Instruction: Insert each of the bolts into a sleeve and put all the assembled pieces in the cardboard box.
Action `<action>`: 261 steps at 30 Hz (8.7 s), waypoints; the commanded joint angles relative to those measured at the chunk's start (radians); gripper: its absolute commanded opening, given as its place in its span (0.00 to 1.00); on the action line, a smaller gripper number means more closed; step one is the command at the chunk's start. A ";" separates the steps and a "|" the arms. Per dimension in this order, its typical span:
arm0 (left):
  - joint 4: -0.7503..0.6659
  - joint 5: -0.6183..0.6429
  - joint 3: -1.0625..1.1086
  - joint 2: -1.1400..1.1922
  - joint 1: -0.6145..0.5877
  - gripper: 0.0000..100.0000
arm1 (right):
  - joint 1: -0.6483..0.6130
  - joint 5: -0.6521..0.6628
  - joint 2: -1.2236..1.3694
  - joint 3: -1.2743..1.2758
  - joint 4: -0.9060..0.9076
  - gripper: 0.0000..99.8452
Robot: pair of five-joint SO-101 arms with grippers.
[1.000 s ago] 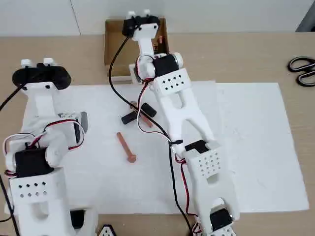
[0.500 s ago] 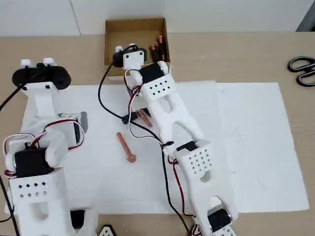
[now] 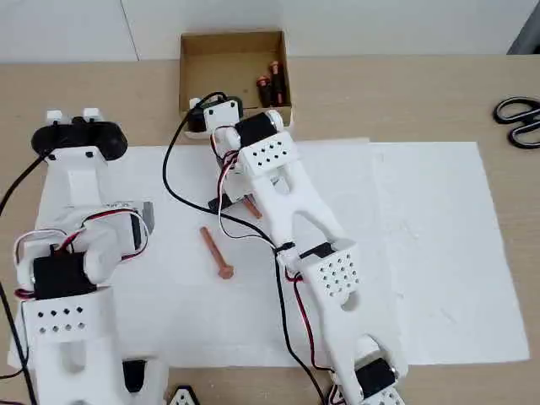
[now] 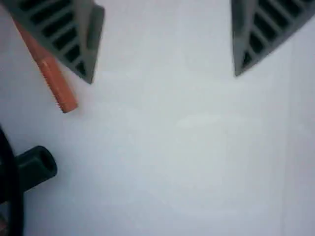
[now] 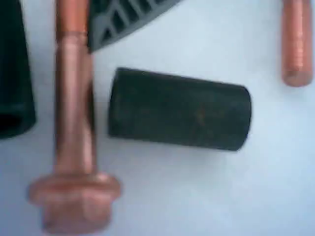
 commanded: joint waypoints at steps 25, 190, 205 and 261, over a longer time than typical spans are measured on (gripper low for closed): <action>-0.028 0.008 -0.007 -0.006 0.002 0.17 | 0.064 0.037 0.096 -0.044 -0.091 0.11; -0.330 0.901 -0.673 1.353 0.417 0.01 | 0.329 -0.044 -0.576 0.408 0.036 0.00; -0.141 0.899 -0.883 1.344 0.483 0.01 | 0.332 -0.041 -0.661 0.411 0.036 0.00; 0.374 0.110 -1.417 1.094 0.331 0.01 | 0.360 -0.075 -0.888 0.410 0.035 0.01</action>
